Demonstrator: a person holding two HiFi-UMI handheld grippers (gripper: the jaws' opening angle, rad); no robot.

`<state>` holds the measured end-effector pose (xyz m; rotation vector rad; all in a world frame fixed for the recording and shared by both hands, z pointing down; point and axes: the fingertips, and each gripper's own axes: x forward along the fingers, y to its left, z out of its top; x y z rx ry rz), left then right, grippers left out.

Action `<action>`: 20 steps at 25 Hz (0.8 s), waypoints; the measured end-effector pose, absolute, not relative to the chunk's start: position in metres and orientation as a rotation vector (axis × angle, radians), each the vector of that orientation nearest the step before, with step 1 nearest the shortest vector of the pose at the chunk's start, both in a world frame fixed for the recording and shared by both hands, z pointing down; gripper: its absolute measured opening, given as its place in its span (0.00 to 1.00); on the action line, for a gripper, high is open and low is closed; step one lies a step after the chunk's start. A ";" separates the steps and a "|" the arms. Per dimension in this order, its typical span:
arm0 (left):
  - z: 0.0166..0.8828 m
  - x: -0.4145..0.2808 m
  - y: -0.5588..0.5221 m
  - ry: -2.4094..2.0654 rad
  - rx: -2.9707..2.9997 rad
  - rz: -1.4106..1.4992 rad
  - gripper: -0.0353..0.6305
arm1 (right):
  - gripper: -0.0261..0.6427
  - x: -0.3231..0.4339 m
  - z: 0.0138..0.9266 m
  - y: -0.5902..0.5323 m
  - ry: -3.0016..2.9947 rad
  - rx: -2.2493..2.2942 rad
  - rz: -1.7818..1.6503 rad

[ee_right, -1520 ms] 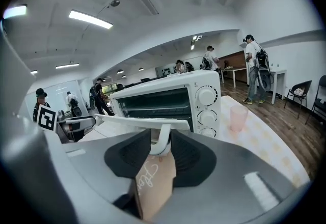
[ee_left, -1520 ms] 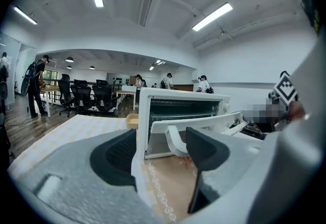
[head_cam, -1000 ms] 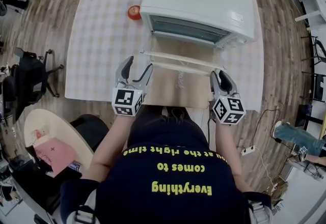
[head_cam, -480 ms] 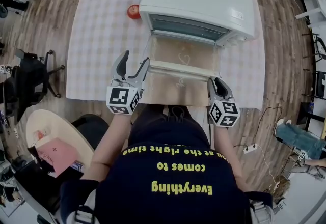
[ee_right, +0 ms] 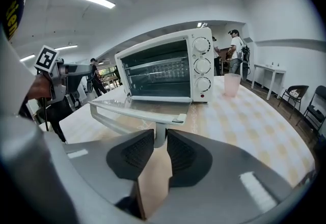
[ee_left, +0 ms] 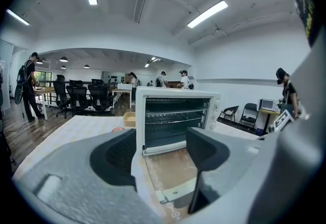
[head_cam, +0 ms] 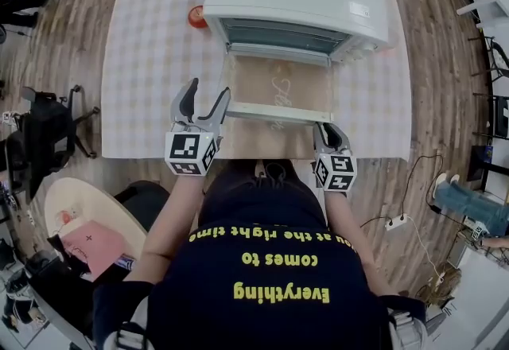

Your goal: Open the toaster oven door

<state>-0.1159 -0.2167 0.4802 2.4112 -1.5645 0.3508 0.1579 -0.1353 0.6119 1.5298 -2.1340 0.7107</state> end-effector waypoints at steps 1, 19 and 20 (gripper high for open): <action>0.480 -0.115 -0.217 -1.563 2.413 0.353 0.51 | 0.19 0.158 0.618 -0.134 -2.122 1.523 0.723; 0.480 -0.113 -0.209 -1.565 2.405 0.357 0.51 | 0.20 0.156 0.662 -0.128 -1.928 1.465 0.688; 0.480 -0.114 -0.209 -1.567 2.402 0.358 0.51 | 0.20 0.156 0.663 -0.128 -1.919 1.470 0.701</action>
